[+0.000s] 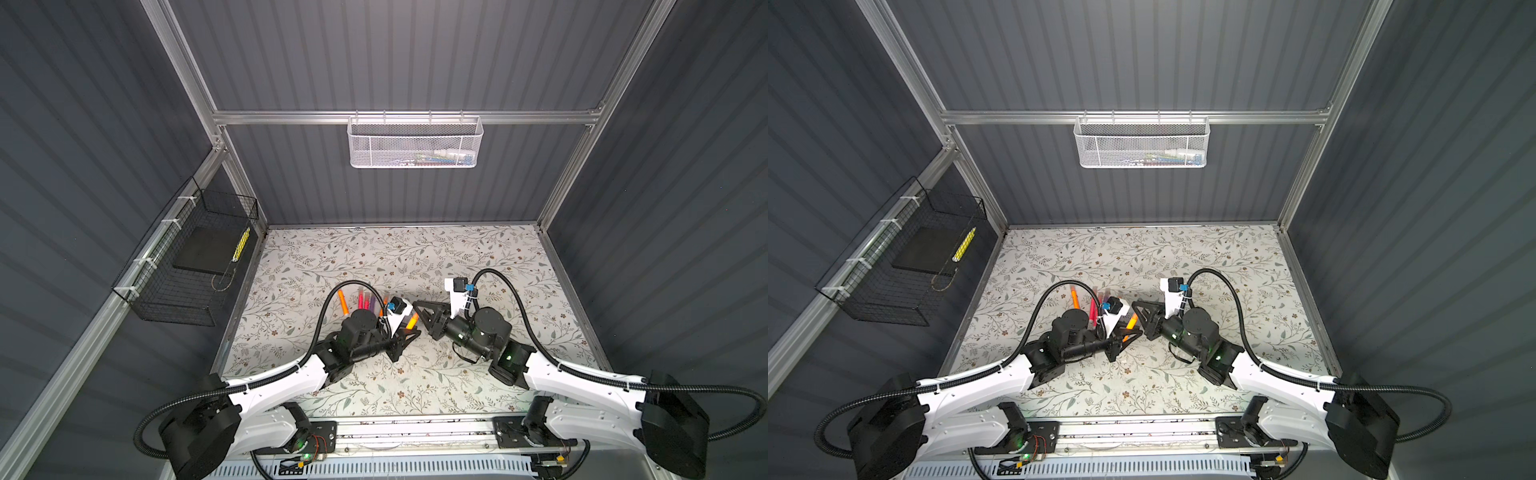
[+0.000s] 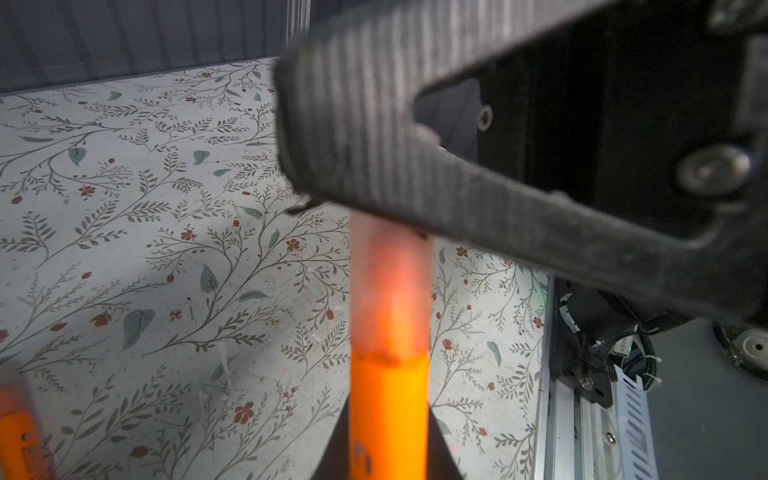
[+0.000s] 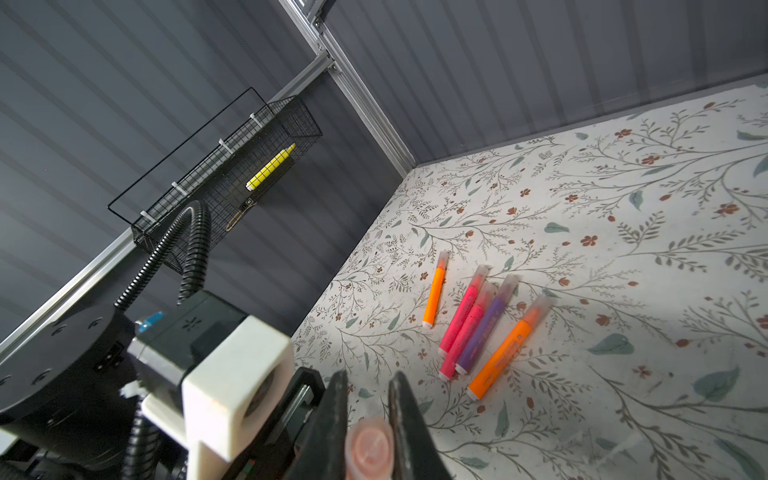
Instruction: Insert the pens into the pen caps
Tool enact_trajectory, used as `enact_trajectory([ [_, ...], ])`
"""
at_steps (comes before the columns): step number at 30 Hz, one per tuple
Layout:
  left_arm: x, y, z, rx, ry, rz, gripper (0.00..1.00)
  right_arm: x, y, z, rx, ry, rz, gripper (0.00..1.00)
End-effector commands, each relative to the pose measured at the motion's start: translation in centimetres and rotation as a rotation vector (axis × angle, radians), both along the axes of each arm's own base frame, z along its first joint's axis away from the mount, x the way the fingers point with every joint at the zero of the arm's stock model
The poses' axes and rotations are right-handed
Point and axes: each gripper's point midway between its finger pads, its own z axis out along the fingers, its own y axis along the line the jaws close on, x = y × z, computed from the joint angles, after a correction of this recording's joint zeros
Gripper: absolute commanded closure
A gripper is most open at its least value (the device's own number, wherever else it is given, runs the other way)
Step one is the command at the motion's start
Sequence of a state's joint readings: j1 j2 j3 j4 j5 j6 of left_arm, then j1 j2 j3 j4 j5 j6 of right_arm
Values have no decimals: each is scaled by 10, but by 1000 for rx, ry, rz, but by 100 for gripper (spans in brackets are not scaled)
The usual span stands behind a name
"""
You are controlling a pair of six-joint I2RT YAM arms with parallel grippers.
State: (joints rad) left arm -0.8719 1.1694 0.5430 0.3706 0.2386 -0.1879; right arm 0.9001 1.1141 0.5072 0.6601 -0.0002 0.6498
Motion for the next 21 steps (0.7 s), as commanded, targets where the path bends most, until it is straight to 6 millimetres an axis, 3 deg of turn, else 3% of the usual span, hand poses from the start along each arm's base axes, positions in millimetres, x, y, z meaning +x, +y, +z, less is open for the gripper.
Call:
enact_trajectory([
  [1, 42, 11, 52, -90, -91, 151, 100, -25, 18, -28, -49, 37, 141, 100],
  [6, 70, 31, 90, -187, -115, 189, 100, -44, 26, -33, -32, 28, 204, 100],
  [21, 96, 42, 143, -225, -227, 235, 100, -78, 47, -56, -56, 13, 308, 100],
])
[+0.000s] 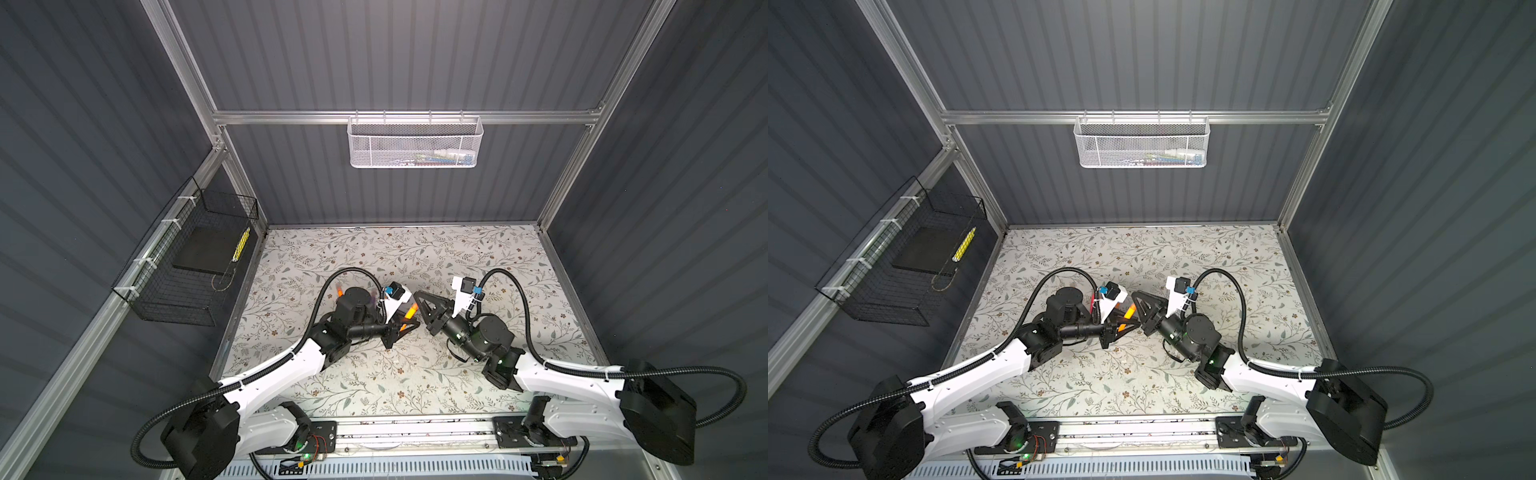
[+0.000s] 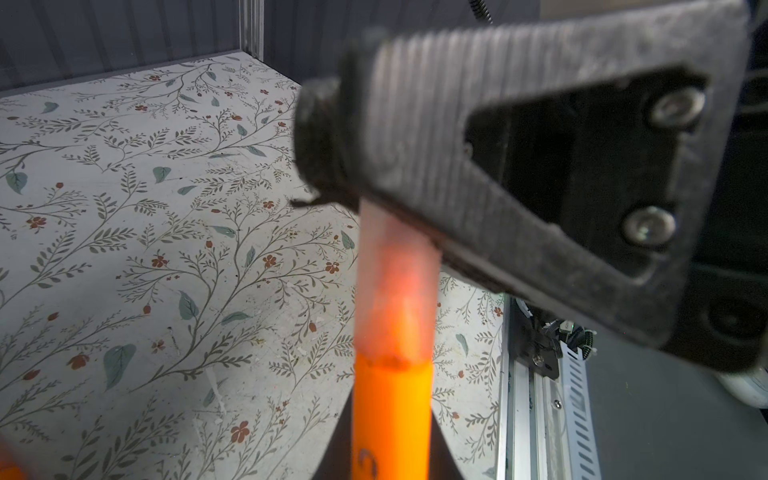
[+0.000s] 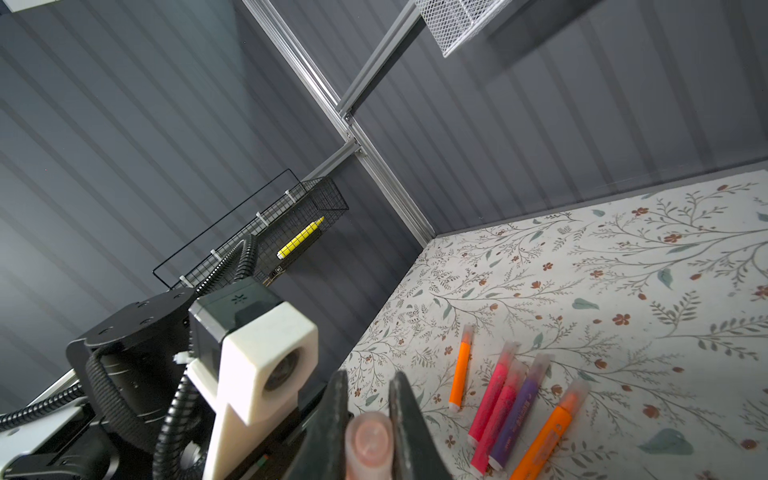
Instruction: Insert the pens into the pen caps
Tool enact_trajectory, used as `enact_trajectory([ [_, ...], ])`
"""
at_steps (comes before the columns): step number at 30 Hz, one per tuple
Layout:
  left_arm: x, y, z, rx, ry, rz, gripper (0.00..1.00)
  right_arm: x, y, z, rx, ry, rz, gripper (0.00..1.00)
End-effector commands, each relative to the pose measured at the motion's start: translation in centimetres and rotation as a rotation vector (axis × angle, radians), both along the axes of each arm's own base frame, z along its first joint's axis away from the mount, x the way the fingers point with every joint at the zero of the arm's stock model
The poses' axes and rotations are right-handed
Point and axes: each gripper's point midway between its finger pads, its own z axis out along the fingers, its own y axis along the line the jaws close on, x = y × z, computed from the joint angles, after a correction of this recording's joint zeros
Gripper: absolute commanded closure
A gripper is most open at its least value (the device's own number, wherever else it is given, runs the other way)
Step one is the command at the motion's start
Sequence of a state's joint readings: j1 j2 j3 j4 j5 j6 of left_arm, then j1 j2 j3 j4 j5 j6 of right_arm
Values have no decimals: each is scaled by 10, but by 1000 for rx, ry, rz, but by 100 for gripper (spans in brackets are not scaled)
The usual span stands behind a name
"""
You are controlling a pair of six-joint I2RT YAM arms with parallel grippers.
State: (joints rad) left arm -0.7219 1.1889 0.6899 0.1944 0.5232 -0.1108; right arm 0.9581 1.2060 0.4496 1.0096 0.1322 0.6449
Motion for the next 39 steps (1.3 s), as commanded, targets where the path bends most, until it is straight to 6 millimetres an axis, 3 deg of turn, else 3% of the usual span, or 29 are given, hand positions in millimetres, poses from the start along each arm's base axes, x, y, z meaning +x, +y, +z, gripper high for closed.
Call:
enact_trajectory([
  [1, 87, 38, 114, -218, -256, 397, 100, -78, 46, -82, -238, 124, 369, 100],
  [11, 98, 60, 126, -178, -379, 521, 100, -77, 71, -103, -296, 252, 360, 100],
  [14, 99, 61, 122, -164, -374, 530, 100, -73, 69, -101, -302, 243, 336, 100],
  [21, 100, 58, 91, -170, -244, 516, 100, -68, 58, -93, -242, 212, 289, 100],
  [25, 96, 53, 90, -264, -114, 391, 100, -87, 63, -80, -200, 126, 398, 100],
  [30, 93, 61, 92, -285, -105, 371, 100, -106, 58, -73, -139, 47, 482, 100],
  [35, 90, 62, 95, -278, -121, 365, 100, -106, 58, -74, -171, 38, 456, 100],
  [39, 91, 67, 84, -247, -122, 394, 100, -98, 54, -76, -174, 67, 404, 100],
])
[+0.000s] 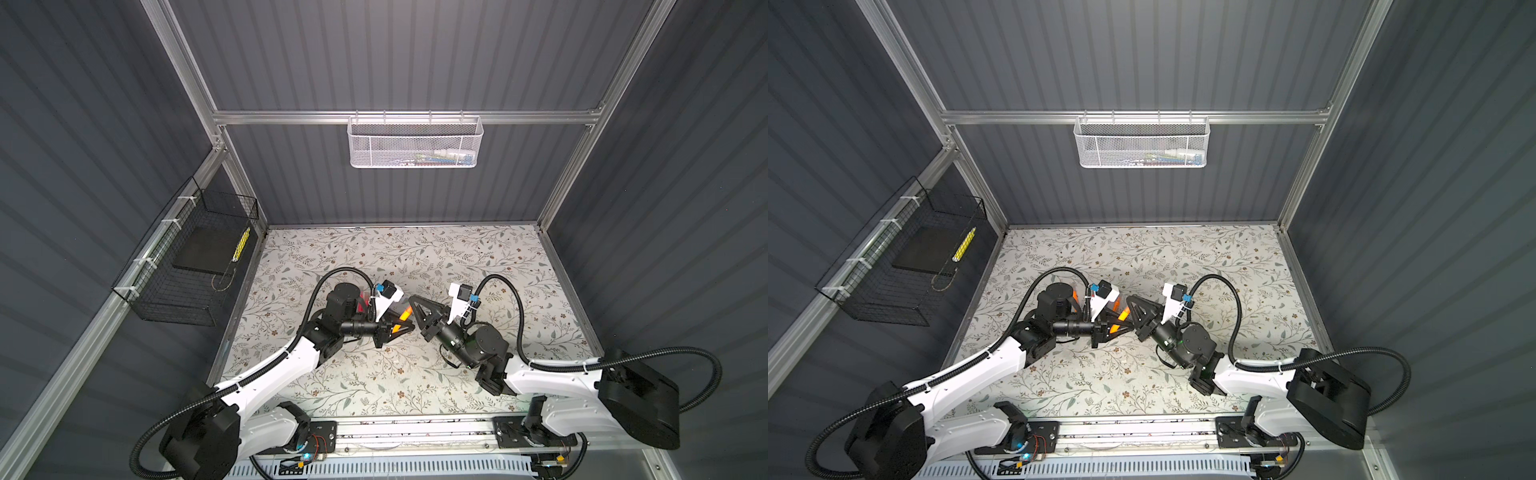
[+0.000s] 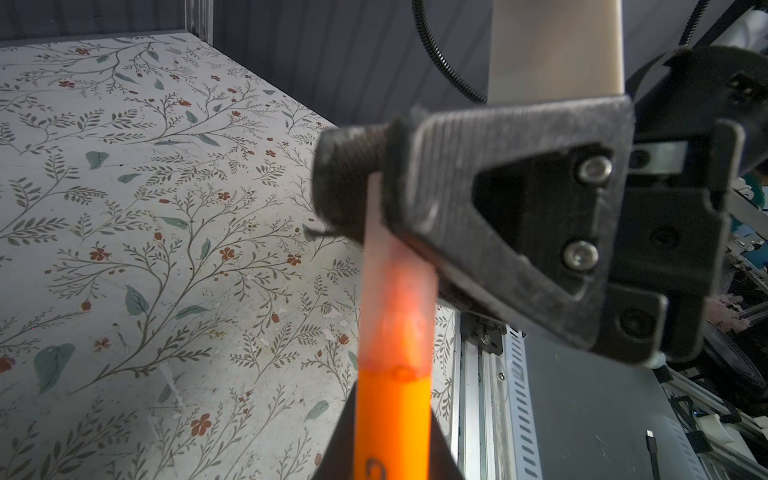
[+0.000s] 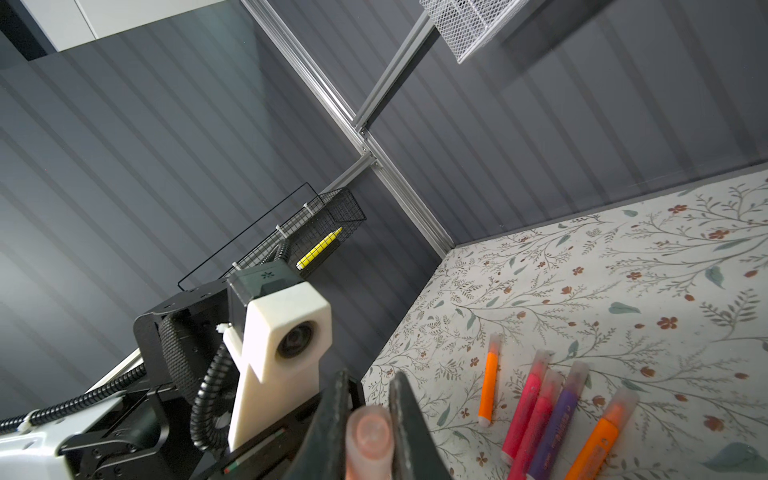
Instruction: Insert the pens into the pen caps
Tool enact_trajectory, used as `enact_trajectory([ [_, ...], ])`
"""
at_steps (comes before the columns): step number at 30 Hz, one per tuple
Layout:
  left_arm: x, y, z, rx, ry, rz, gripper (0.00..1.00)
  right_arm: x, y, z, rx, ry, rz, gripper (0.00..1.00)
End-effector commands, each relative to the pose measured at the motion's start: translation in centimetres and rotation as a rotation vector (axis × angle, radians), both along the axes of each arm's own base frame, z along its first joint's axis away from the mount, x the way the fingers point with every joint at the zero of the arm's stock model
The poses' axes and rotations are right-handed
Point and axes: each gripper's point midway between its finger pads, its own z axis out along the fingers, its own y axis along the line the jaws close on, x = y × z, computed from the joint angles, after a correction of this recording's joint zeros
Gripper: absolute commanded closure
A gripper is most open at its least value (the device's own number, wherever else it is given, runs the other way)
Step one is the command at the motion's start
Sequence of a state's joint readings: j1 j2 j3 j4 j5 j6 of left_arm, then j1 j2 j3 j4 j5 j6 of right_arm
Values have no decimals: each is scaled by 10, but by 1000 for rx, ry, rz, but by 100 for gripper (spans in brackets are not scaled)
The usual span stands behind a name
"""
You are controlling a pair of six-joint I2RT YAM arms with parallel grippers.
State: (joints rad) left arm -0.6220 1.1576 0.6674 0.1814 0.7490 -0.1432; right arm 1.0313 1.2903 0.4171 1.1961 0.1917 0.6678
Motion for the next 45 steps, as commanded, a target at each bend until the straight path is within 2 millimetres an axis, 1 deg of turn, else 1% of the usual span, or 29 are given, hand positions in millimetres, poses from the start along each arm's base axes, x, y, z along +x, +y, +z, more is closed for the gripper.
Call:
enact_trajectory([
  [1, 103, 52, 74, -156, -181, 511, 100, -79, 39, -76, -264, 75, 356, 92],
  [3, 100, 51, 66, -141, -176, 499, 100, -72, 33, -76, -286, 90, 304, 76],
  [4, 100, 52, 59, -123, -167, 501, 100, -67, 28, -75, -294, 93, 270, 68],
  [6, 99, 52, 40, -86, -146, 498, 100, -58, 15, -73, -304, 101, 190, 56],
  [7, 99, 52, 28, -67, -131, 502, 100, -52, 7, -74, -306, 111, 142, 49],
  [8, 98, 53, 14, -45, -112, 508, 100, -46, -5, -69, -290, 118, 95, 42],
  [9, 96, 53, 3, -29, -96, 510, 100, -42, -14, -69, -286, 128, 58, 39],
  [11, 90, 50, -24, 14, -57, 512, 100, -33, -35, -69, -292, 152, -20, 32],
  [12, 90, 52, -35, 41, -47, 537, 100, -30, -43, -70, -302, 162, -53, 29],
  [14, 83, 45, -62, 101, -26, 543, 100, -22, -64, -69, -324, 181, -129, 23],
  [15, 81, 42, -72, 131, -22, 552, 100, -19, -72, -69, -328, 190, -162, 23],
  [17, 78, 35, -95, 196, -15, 566, 100, -12, -96, -73, -329, 225, -258, 20],
  [20, 80, 29, -126, 248, 36, 587, 100, -7, -125, -81, -311, 282, -357, 15],
  [23, 85, 30, -148, 286, 67, 618, 100, -4, -143, -87, -317, 317, -418, 14],
  [26, 87, 26, -159, 303, 71, 622, 100, -3, -151, -93, -322, 343, -445, 14],
  [28, 90, 24, -164, 306, 79, 629, 100, -3, -151, -95, -319, 353, -437, 14],
  [32, 97, 23, -177, 339, 94, 655, 100, -3, -144, -91, -316, 346, -408, 13],
  [36, 106, 30, -188, 383, 87, 715, 100, -3, -144, -93, -326, 352, -411, 13],
  [40, 116, 42, -192, 444, 69, 788, 100, -3, -144, -93, -322, 354, -410, 11],
  [42, 120, 42, -190, 465, 58, 797, 94, -2, -145, -92, -327, 351, -414, 10],
  [45, 125, 40, -187, 473, 42, 800, 81, -1, -146, -90, -331, 349, -421, 8],
])
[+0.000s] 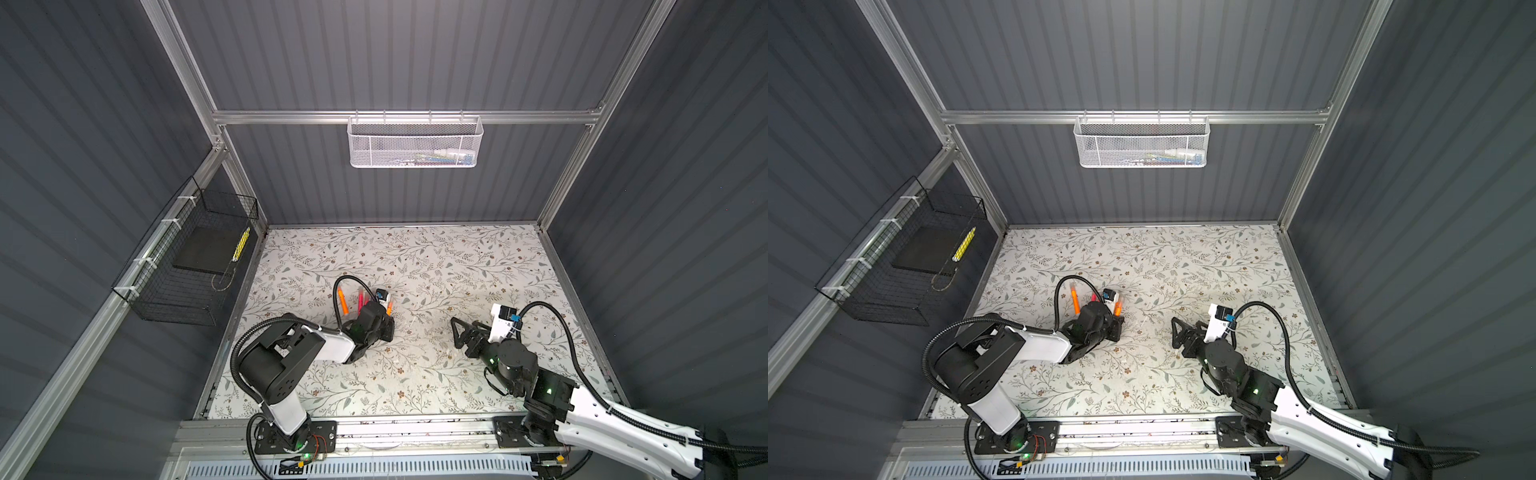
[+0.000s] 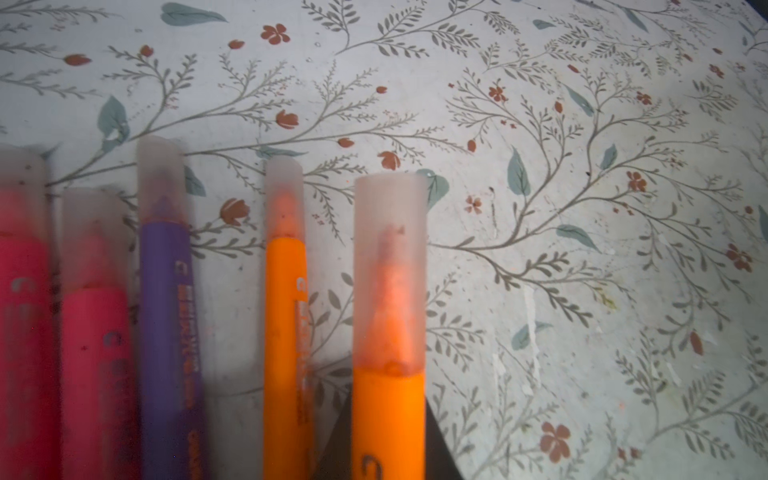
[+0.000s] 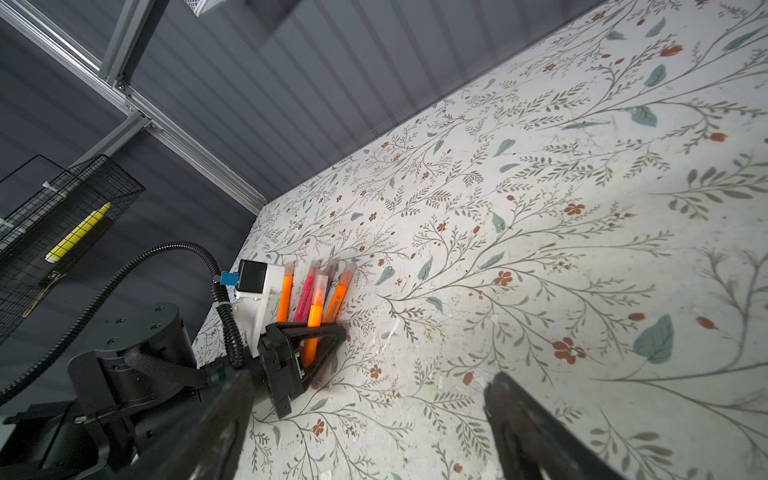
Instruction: Insert the pens into the pen caps
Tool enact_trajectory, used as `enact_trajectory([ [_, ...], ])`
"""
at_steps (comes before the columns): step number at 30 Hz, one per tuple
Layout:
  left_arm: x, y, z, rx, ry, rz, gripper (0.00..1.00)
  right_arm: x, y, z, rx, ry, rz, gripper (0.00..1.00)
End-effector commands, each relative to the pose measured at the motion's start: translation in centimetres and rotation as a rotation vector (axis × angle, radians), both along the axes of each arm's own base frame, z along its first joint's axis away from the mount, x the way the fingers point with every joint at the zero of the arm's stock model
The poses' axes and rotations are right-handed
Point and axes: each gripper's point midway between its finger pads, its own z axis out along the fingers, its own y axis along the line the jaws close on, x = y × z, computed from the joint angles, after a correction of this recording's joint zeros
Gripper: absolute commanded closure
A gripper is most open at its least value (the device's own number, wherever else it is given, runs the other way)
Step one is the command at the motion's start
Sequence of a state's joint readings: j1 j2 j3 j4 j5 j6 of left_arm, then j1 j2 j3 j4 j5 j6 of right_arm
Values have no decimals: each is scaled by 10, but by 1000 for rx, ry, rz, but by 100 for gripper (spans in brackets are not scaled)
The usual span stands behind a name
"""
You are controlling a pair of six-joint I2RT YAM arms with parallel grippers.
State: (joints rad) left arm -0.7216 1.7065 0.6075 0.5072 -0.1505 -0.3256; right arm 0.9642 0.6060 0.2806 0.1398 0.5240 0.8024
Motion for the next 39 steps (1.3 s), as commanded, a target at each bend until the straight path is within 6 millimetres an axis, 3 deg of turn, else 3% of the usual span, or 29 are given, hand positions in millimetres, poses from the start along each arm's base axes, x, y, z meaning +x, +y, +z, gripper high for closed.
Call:
enact_trajectory([
  [1, 10, 0, 3, 43, -21, 24, 75, 2, -4, 3, -18, 0, -18, 7],
  [3, 13, -2, 6, 42, -32, 18, 67, 5, -9, 2, -45, 20, -52, 3],
  [8, 21, -11, 17, 44, -50, 2, 55, 18, -48, 13, -192, 120, -298, 1],
  [10, 24, -15, 30, 26, -71, -8, 53, 24, -41, 31, -256, 95, -266, 1],
  [12, 26, -20, 54, 3, -103, -22, 50, 28, -27, 48, -288, 48, -197, 1],
  [14, 27, -15, 92, -22, -165, -5, 44, 33, -23, 78, -336, -42, -161, 1],
  [16, 32, 4, 129, -33, -247, 82, 37, 43, -26, 103, -444, -166, -169, 1],
  [18, 37, 36, 160, -30, -327, 213, 33, 60, -43, 117, -575, -245, -248, 1],
  [21, 47, 120, 180, 22, -393, 530, 32, 97, -95, 93, -724, -190, -415, 1],
  [22, 50, 146, 179, 40, -401, 594, 30, 109, -126, 73, -770, -134, -507, 1],
  [24, 49, 195, 175, 100, -427, 734, 24, 119, -161, 42, -773, -59, -611, 1],
  [26, 46, 245, 163, 203, -444, 898, 23, 129, -184, 1, -756, 4, -627, 1],
  [29, 55, 295, 125, 263, -351, 1012, 21, 133, -208, -27, -859, -37, -713, 1],
  [31, 61, 312, 96, 267, -274, 1057, 21, 139, -207, -24, -866, -115, -722, 1],
  [32, 65, 318, 94, 295, -296, 1079, 6, 145, -199, -33, -839, -120, -642, 1],
  [33, 67, 315, 96, 290, -285, 1060, 1, 151, -194, -38, -819, -133, -573, 1],
  [36, 70, 322, 107, 295, -418, 1042, 1, 155, -196, -45, -756, -85, -504, 1],
  [39, 80, 299, 109, 278, -463, 836, 1, 152, -206, -52, -664, -95, -484, 1],
])
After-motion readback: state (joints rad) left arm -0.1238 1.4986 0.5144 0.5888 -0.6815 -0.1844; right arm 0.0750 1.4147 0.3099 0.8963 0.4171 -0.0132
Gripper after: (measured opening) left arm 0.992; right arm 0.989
